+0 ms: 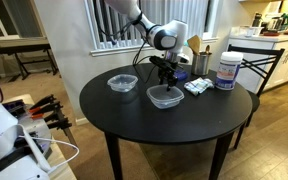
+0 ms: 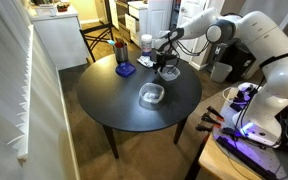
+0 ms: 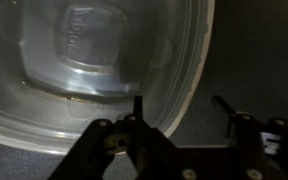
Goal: Stack the two clear bowls together.
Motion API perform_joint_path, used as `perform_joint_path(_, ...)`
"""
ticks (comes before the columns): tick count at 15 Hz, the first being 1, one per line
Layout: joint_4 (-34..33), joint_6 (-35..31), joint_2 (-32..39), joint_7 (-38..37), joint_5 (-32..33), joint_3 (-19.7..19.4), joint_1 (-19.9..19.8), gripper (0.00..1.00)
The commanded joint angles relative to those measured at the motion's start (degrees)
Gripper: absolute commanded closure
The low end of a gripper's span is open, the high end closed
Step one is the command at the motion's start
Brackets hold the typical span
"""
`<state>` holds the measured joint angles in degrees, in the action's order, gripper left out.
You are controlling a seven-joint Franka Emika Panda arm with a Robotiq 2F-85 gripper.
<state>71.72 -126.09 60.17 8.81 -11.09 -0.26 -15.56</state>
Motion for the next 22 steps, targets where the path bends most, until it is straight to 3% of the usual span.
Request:
perform_joint_path(1, -2.69, 1.83, 1.45, 0.02, -0.37, 0.82, -0.81, 0.61)
perform_joint_path(7, -0.26, 1.82, -1.6, -1.05, 0.58, -0.06, 0.37, 0.98)
perform_joint_path(16, 10.61, -0.94, -13.53, -1.75, 6.73, -1.85, 7.31, 0.99)
perform_joint_path(19, 16.56, -3.03, -16.78, -5.38, 9.93, -2.72, 12.11, 0.99)
perform_joint_path(22, 23.02, -7.48, -18.95, -13.94, 14.07, -4.27, 18.57, 0.99)
